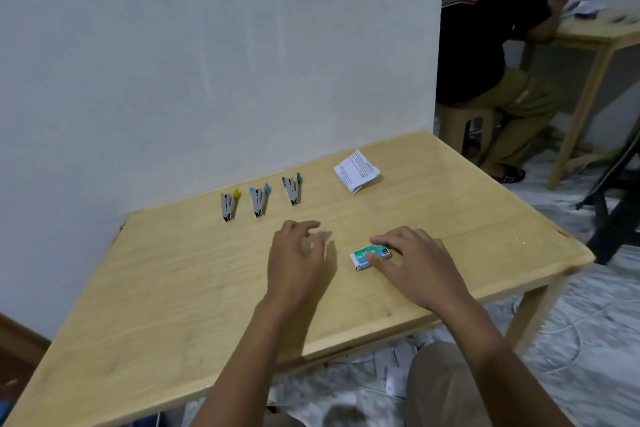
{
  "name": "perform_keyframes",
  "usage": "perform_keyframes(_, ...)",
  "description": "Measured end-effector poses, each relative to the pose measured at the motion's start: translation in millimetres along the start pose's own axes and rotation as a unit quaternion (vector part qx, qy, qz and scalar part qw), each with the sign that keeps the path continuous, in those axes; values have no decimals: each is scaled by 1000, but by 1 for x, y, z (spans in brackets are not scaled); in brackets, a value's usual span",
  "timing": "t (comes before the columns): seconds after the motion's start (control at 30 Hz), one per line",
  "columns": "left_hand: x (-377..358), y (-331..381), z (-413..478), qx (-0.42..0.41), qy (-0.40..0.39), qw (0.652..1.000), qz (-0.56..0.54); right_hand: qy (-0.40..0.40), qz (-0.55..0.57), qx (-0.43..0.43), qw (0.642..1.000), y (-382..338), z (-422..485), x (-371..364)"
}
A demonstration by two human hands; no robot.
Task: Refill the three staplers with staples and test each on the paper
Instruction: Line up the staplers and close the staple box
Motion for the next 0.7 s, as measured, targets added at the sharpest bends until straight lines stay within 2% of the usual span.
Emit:
perform_keyframes(0.07,-5,-9,16,24,-23,997,70,0,0,2,1000,0,1,0)
perform_keyframes(0.17,-18,-7,32,16,-88,979,182,-2,-1,0,1000,0,1,1)
perform_keyframes(0.57,-17,4,20,-41,-75,987,135,12,-53,-7,998,-5,-2,0)
perform_keyframes(0.7,-6,4,0,-55,-72,989,116,10,-65,-36,997,-10,-2,1)
Point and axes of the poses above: each hand's wrist, its own z-axis towards the middle knuckle, its own x-axis out of the back of the hand, y = z × x, the point moved 5 cm from there along z, towards the middle knuckle, and after that the axes turned 5 degrees about y, right-handed, at the moved point
